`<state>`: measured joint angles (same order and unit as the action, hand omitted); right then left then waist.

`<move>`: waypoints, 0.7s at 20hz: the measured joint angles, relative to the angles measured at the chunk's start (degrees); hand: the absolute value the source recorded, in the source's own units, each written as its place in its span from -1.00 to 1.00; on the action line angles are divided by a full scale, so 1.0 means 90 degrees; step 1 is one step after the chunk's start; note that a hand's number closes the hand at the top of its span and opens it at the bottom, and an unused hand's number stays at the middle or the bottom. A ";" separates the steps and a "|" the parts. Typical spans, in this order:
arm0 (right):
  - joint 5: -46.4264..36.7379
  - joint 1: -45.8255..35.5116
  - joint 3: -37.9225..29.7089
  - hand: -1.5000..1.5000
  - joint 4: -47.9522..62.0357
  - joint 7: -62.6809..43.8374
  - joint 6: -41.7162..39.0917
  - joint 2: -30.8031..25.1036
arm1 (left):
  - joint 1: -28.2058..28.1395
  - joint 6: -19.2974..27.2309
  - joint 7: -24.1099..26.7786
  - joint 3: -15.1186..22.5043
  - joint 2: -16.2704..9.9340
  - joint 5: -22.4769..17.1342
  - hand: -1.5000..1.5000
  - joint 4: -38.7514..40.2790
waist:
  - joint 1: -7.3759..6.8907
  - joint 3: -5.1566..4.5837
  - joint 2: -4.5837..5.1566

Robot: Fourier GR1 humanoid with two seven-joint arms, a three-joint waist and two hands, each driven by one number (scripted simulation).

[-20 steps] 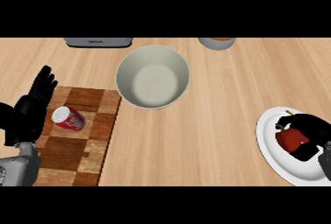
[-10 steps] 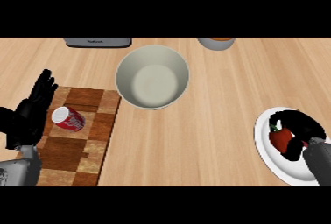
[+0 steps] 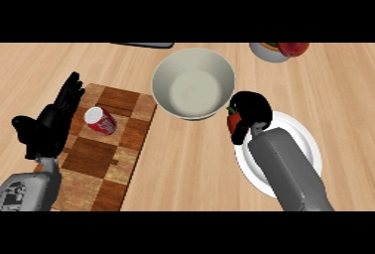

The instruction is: Pick the bell pepper from the plate and place it in the bowl

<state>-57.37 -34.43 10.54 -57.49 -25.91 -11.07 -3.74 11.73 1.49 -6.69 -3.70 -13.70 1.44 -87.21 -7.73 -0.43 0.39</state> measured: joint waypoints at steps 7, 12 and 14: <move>-0.0202 -0.1617 0.0756 1.00 -0.0035 -0.2491 0.0688 0.0339 | 0.0320 -0.0048 -0.0089 0.0245 0.0138 0.0073 0.00 0.0108 | -0.0324 0.0012 0.0008; -0.0658 -0.2849 0.1252 1.00 -0.0131 -0.3826 0.1199 0.0369 | 0.0454 -0.0026 -0.0126 0.0277 0.0177 0.0115 0.00 0.0256 | -0.0335 0.0004 -0.0007; -0.0708 -0.3258 0.1387 1.00 -0.0120 -0.4105 0.1316 0.0359 | 0.0477 -0.0031 -0.0144 0.0297 0.0194 0.0118 0.00 0.0265 | -0.0341 0.0006 -0.0005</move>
<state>-63.75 -63.75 23.02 -58.57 -62.86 0.78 -0.51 16.02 1.21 -7.99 -1.02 -11.96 2.50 -84.83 -10.81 -0.37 0.35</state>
